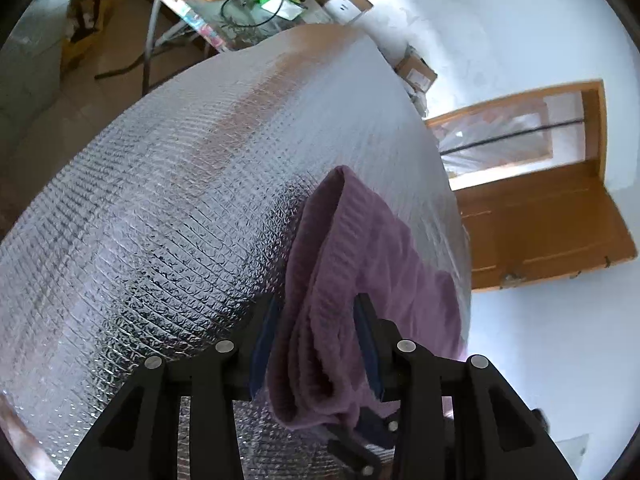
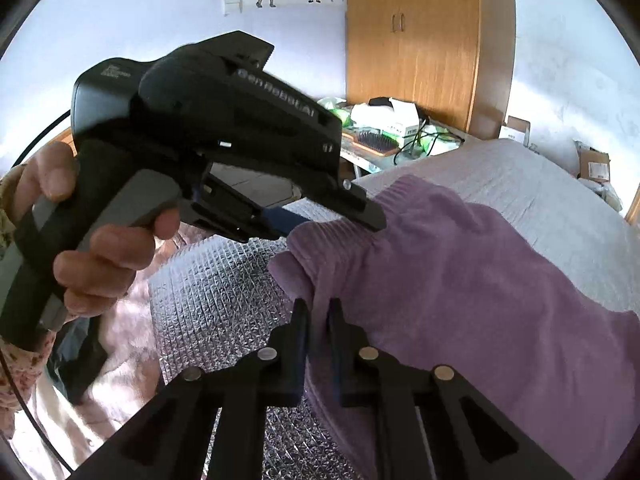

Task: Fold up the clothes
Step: 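Lift the ribbed hem with the left gripper while the right gripper pinches beside it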

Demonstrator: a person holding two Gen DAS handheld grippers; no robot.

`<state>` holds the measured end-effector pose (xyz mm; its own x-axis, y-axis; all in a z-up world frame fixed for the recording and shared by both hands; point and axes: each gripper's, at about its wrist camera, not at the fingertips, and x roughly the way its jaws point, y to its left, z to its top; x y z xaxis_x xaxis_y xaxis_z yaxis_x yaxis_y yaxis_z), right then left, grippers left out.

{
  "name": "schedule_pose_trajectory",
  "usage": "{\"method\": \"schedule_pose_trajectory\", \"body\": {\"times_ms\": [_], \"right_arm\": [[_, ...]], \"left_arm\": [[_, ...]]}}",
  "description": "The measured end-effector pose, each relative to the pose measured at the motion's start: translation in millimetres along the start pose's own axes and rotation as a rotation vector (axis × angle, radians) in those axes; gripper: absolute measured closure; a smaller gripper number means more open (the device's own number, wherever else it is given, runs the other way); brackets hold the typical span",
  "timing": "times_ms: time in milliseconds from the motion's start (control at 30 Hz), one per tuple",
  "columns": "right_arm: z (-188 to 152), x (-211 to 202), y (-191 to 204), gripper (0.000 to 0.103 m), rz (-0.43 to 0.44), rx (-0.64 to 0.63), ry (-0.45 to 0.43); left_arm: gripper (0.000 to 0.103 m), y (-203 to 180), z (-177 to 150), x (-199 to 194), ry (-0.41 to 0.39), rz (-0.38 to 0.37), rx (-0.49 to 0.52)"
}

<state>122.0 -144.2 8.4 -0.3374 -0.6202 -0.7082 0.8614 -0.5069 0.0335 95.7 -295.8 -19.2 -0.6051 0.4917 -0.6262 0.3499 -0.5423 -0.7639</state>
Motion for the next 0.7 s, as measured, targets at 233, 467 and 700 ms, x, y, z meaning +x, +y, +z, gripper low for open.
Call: {"method": "schedule_pose_trajectory", "body": {"times_ms": [233,467,700], "right_arm": [[2.2,6.8,13.2,0.067,-0.019,-0.058,0.038],[7.2,16.8,39.8,0.06,-0.127,-0.187,0.065],[10.3,5.7,30.4,0.091,-0.149,-0.133,0.005]], "left_arm": [[0.063,1.3,-1.9,-1.3,0.008,0.0,-0.006],[0.063,-1.8,-4.3,-3.7,0.009,0.032,-0.002],[0.062,-8.5,-3.2,-13.4,-0.006,0.07,0.005]]}}
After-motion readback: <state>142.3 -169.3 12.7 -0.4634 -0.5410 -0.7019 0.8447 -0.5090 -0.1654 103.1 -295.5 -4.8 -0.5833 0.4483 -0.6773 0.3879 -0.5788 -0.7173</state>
